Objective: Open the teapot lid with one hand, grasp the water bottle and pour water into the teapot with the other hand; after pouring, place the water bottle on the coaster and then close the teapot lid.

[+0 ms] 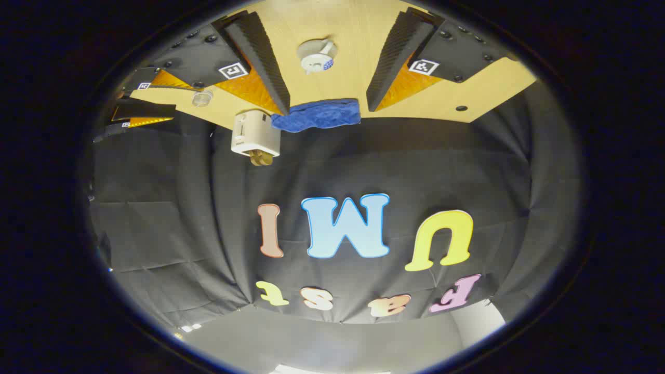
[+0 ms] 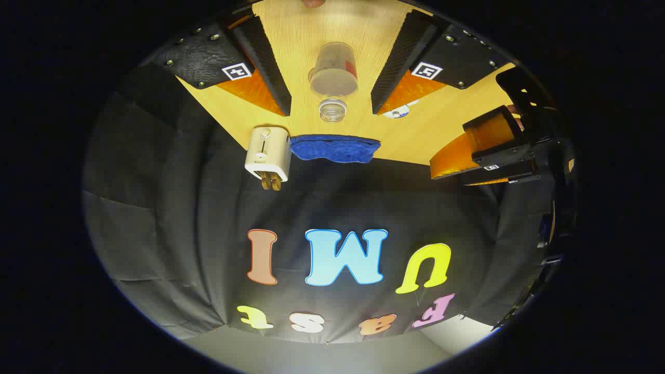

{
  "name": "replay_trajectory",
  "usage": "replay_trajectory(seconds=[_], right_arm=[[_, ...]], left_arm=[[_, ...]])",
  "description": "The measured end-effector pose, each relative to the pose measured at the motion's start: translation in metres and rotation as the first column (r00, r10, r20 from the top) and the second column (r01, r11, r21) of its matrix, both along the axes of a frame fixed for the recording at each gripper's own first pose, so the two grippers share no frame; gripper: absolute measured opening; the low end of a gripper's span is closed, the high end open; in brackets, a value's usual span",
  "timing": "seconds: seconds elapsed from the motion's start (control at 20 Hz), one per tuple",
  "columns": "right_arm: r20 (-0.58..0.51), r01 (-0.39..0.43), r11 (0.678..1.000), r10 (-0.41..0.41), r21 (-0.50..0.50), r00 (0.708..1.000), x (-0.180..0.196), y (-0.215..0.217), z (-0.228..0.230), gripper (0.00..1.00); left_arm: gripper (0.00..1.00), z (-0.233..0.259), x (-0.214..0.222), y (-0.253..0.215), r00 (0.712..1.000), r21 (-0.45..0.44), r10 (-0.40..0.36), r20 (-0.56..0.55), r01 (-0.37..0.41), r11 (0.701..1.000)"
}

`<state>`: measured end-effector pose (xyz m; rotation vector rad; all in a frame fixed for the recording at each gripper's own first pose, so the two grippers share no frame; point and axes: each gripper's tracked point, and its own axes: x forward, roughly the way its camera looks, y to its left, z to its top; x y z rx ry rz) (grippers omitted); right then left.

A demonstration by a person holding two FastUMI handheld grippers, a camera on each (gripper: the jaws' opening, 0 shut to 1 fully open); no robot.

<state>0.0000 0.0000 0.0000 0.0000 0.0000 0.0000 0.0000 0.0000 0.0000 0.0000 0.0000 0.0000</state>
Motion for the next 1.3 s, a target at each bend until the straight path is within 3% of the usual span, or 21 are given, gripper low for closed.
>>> replay_trajectory(seconds=[0.3,0.9,1.3], right_arm=[[-0.045,0.093,0.996,-0.094,-0.017,0.995,0.001,-0.003,-0.013,0.96],[-0.091,0.049,0.999,-0.05,-0.01,0.995,0.004,-0.003,-0.031,0.96],[-0.128,0.006,1.0,-0.003,0.024,0.992,0.029,0.003,-0.063,0.96]], left_arm=[[1.0,-0.005,0.003,-0.009,0.996,-0.016,-0.086,0.001,0.086,0.996],[1.0,-0.027,0.013,-0.007,0.998,-0.01,-0.053,-0.04,0.053,0.999],[1.0,-0.059,0.039,-0.014,0.995,-0.007,-0.063,-0.071,0.063,0.998]])
